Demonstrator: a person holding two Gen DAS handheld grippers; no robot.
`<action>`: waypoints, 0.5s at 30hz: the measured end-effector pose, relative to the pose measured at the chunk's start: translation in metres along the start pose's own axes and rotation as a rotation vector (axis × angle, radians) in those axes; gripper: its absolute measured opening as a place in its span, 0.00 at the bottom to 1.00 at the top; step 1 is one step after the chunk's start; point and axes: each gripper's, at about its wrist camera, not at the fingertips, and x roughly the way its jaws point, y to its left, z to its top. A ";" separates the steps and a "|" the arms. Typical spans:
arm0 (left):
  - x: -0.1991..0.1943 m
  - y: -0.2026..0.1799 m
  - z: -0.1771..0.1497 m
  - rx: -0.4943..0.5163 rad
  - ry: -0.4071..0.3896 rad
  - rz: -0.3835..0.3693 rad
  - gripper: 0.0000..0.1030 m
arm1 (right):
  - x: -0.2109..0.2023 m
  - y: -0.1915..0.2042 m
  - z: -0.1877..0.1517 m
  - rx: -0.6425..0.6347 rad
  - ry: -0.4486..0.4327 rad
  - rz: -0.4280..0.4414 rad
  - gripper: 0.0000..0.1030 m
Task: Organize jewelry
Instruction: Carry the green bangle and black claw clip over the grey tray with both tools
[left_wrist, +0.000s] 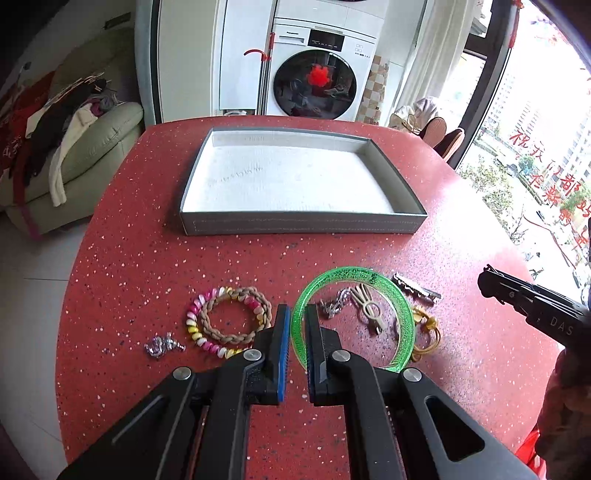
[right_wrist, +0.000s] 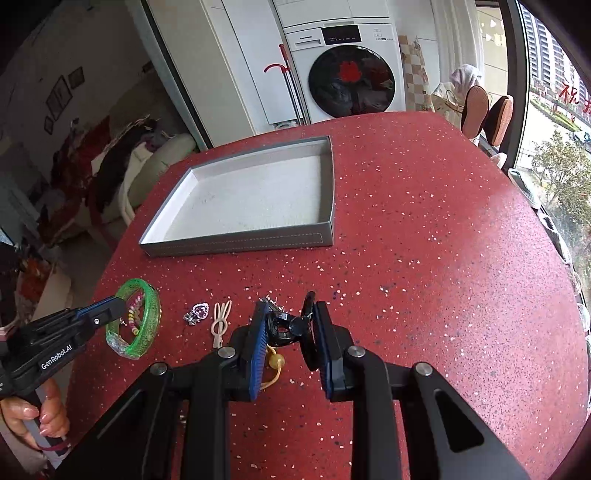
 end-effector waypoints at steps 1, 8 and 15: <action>-0.001 0.001 0.010 0.001 -0.007 -0.005 0.26 | 0.001 0.003 0.009 -0.007 -0.007 0.006 0.26; 0.001 0.008 0.087 0.021 -0.061 0.020 0.26 | 0.027 0.018 0.084 -0.034 -0.027 0.051 0.26; 0.033 0.016 0.155 0.039 -0.103 0.089 0.26 | 0.081 0.007 0.138 0.038 -0.006 0.076 0.26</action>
